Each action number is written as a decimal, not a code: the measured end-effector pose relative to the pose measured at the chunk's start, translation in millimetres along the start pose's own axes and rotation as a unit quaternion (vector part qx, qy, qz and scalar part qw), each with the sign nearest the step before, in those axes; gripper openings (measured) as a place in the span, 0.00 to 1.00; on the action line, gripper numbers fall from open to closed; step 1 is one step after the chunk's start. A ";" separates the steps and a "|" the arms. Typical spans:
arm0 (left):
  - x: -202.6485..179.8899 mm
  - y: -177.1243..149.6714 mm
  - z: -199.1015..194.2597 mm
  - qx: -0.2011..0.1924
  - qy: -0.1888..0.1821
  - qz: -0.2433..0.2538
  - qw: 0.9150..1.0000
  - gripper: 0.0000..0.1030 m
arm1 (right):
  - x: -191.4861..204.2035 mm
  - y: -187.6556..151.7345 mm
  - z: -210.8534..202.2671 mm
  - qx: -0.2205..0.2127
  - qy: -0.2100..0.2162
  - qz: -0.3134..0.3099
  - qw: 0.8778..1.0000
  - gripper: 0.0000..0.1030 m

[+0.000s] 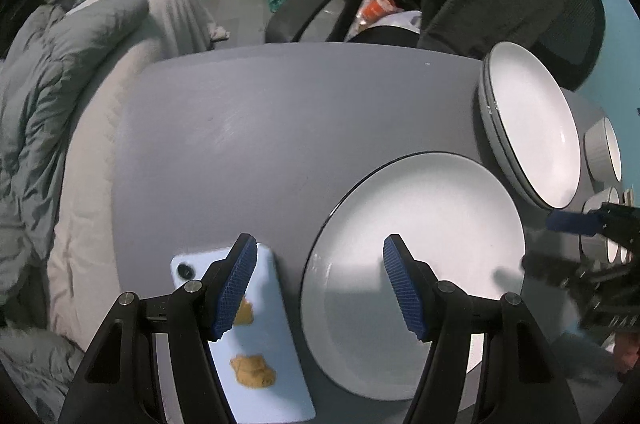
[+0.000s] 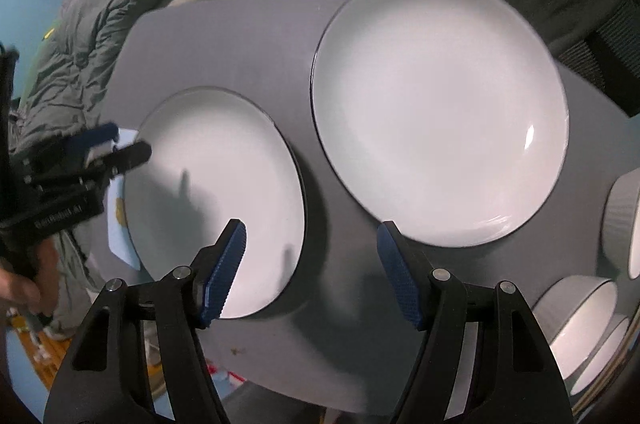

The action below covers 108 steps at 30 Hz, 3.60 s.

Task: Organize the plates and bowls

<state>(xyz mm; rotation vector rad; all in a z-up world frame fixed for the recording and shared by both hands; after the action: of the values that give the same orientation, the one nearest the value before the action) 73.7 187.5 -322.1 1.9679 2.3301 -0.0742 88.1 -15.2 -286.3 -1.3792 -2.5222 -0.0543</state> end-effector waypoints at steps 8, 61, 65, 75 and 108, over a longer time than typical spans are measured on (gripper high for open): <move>-15.0 7.5 9.2 0.017 -0.003 0.040 0.999 0.65 | 6.7 -12.5 18.4 0.014 0.014 0.009 1.000 0.63; -118.9 -97.9 33.9 0.098 -0.105 -0.038 0.989 0.32 | -81.8 -74.5 19.8 0.035 -0.009 0.032 0.999 0.15; -129.1 -98.6 34.8 0.101 -0.109 -0.032 0.988 0.32 | -92.0 -74.9 17.0 0.031 -0.009 0.040 0.999 0.15; -145.3 -102.2 33.9 0.102 -0.113 -0.025 0.988 0.32 | -115.8 -79.0 13.6 0.027 -0.014 0.046 0.998 0.15; -149.9 -108.5 39.6 0.122 -0.116 -0.004 0.986 0.18 | -89.8 -119.9 30.5 -0.006 0.071 0.124 0.990 0.20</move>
<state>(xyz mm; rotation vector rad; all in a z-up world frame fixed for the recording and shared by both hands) -7.0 18.4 -348.7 1.9281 2.2675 -0.5834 28.0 -149.7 -326.8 -1.6209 -2.2238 -0.1160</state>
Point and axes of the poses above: each gripper's, at about its wrist camera, not at the fingertips, and z roughly the way its jaws point, x to its left, y to its top, the point moved 10 cm from there along z, roughly the way its jaws point, and after that the axes turned 9 degrees about x, right-handed, at the moved point
